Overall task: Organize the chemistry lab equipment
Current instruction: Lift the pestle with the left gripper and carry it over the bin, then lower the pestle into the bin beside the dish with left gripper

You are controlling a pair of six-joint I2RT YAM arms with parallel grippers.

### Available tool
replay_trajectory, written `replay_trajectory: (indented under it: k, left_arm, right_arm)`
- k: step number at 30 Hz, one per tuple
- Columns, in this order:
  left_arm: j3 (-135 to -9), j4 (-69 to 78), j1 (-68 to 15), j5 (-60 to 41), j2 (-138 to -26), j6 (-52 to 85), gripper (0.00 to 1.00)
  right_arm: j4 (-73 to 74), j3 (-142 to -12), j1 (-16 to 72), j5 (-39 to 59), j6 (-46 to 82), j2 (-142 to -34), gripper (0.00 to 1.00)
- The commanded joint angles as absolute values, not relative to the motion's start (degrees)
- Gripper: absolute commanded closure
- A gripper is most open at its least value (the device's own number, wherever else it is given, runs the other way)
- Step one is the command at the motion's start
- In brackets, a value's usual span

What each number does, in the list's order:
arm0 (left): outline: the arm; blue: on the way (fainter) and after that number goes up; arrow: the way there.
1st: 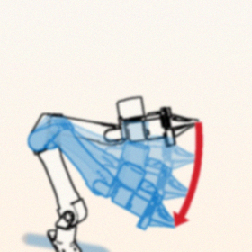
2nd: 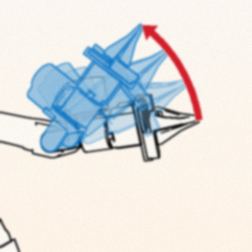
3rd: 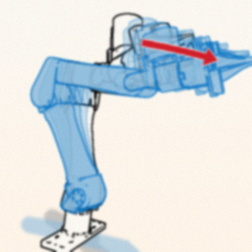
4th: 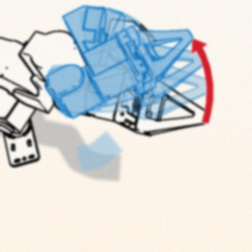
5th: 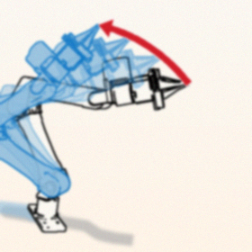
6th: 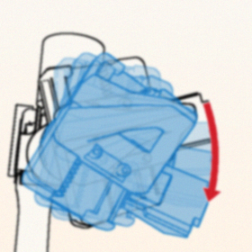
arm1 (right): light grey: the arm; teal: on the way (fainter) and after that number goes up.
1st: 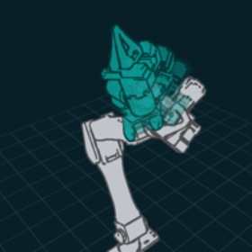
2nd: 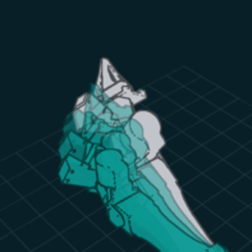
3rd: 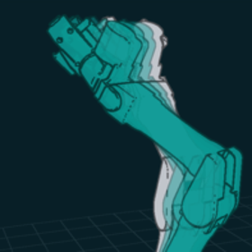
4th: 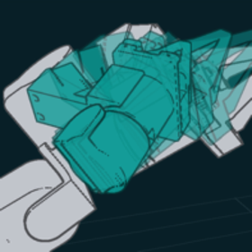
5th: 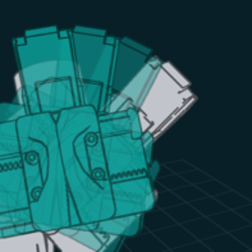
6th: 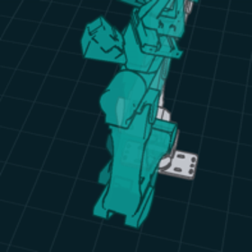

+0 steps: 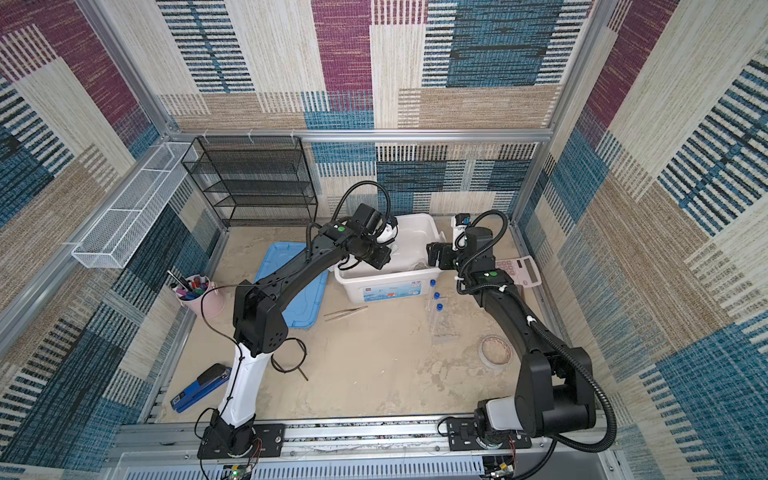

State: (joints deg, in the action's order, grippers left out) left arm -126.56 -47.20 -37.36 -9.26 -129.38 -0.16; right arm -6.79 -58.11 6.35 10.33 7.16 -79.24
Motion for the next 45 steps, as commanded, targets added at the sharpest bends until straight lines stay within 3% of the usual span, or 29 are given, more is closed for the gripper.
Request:
replay_trajectory:
  k: [1,45]
  left_arm:
    - [-127.61,-48.42,-36.72,-12.58,-131.13,1.40,0.91]
    - [-131.88,-51.24,-36.30,-8.47,-144.38,-0.41,0.89]
  right_arm:
    - [-5.89,-58.32,6.33,9.82,6.41,-78.98,0.00]
    - [-5.54,-58.45,6.33,9.78,7.03,-80.85,0.00]
